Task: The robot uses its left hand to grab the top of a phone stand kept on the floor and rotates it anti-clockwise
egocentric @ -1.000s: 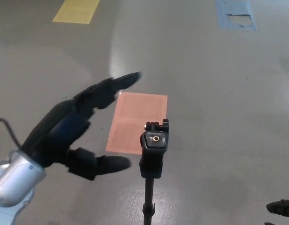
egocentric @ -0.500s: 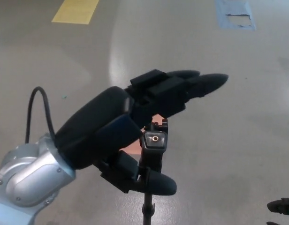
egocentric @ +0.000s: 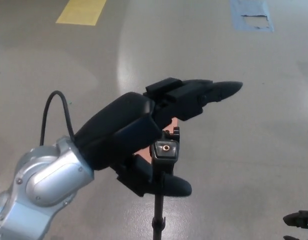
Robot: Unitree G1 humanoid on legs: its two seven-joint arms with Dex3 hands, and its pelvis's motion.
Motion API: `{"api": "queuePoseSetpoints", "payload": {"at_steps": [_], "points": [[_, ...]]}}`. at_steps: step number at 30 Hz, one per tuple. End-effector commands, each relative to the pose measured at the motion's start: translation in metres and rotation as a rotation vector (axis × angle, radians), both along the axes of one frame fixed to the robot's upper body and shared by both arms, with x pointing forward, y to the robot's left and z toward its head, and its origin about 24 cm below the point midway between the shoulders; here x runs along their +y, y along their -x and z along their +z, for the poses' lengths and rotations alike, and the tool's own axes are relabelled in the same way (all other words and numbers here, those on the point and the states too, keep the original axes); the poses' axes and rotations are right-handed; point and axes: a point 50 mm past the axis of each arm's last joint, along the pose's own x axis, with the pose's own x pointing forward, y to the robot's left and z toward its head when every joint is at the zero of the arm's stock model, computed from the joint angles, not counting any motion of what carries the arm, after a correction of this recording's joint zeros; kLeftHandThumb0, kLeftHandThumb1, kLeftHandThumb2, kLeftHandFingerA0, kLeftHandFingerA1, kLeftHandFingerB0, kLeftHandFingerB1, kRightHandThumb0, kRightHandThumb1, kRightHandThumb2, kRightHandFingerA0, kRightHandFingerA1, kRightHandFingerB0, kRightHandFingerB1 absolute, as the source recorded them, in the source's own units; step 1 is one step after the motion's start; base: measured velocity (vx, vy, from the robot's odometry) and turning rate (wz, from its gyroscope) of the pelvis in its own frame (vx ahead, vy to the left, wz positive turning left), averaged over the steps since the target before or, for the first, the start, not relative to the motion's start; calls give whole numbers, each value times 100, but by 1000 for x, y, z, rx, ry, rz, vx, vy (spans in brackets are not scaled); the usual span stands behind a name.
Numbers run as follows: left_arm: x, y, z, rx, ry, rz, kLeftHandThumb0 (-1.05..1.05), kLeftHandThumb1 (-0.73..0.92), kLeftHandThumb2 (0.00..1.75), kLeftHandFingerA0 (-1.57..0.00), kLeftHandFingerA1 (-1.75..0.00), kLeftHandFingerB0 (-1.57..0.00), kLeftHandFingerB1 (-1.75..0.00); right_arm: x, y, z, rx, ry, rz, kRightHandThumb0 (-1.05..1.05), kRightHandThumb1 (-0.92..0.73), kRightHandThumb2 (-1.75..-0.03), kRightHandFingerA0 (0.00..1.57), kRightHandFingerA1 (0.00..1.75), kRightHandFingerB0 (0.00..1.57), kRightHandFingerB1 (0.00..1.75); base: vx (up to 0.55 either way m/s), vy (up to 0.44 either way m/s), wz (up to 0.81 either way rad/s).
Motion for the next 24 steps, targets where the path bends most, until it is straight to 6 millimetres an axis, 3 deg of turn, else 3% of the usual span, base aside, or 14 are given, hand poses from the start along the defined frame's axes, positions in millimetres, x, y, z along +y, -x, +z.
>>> {"api": "queuePoseSetpoints", "payload": {"at_steps": [1, 7, 15, 19, 24], "points": [[-1, -10, 1, -27, -35, 51, -30, 29, 66, -1, -19, 0, -23, -5, -3, 4, -4, 13, -13, -47, -71, -79, 36, 47, 8, 34, 0, 0, 0], [-3, -17, -4, -80, -43, 62, -14, 23, 61, -3, -21, 0, -24, -5, -5, 6, -12, 15, -3, -46, -70, -78, 36, 48, 8, 34, 0, 0, 0], [-3, -21, -12, -83, -75, 86, -25, 26, 60, -6, -14, 0, -17, -5, -6, 7, -6, 11, 6, -46, -69, -78, 34, 47, 8, 34, 0, 0, 0], [-3, -21, -16, -68, -101, 91, -34, 29, 62, 0, -8, 0, -15, -4, -7, 8, -7, 12, 8, -46, -68, -78, 34, 47, 8, 34, 0, 0, 0], [-5, -17, -21, -64, -130, 81, -29, 27, 60, 0, -6, 0, -15, -5, -8, 9, -12, 15, 9, -46, -68, -78, 36, 48, 8, 34, 0, 0, 0]]}}
